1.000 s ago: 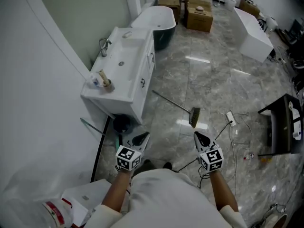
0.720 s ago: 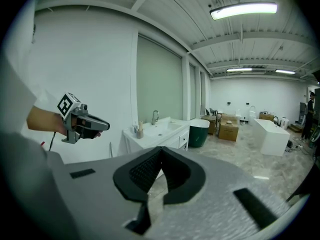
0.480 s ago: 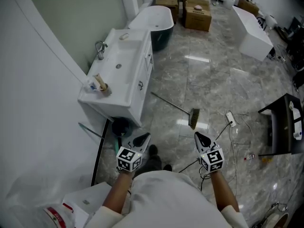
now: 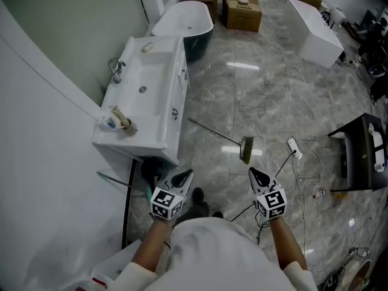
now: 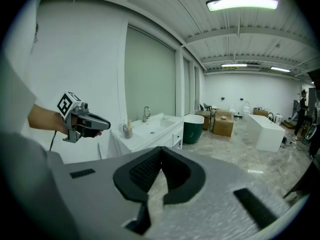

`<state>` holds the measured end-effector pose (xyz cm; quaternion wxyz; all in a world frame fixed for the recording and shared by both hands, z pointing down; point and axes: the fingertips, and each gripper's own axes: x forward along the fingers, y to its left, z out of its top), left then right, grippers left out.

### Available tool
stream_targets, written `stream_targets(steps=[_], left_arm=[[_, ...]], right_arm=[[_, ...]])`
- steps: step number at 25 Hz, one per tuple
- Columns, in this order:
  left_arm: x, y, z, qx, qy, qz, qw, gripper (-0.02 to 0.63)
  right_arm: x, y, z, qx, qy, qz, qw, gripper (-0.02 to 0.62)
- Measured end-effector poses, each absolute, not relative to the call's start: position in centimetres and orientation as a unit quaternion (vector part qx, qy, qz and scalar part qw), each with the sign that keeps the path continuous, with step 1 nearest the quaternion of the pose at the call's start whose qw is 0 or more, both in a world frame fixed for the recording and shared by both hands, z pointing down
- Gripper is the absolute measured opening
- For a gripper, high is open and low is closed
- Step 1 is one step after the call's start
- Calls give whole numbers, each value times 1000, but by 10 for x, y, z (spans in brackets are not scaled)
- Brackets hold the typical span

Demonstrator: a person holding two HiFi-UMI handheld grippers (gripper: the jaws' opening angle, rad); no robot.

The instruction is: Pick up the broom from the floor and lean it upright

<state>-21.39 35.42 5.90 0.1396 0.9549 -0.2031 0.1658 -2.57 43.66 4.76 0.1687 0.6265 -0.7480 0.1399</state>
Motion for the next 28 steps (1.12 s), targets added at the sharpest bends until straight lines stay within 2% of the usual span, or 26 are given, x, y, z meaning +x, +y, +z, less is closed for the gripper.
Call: stream_targets(steps=[5, 12, 28], left_arm=[[-213, 308, 71, 960, -176, 181, 123, 15], [-219, 252, 82, 962, -158, 179, 135, 15], [-186, 194, 99, 961, -137, 186, 152, 15]], right_arm=[[-25, 391, 55, 635, -738, 144, 180, 0], [-28, 347, 62, 642, -724, 154, 199, 0], [-1, 292, 74, 652, -710, 170, 204, 0]])
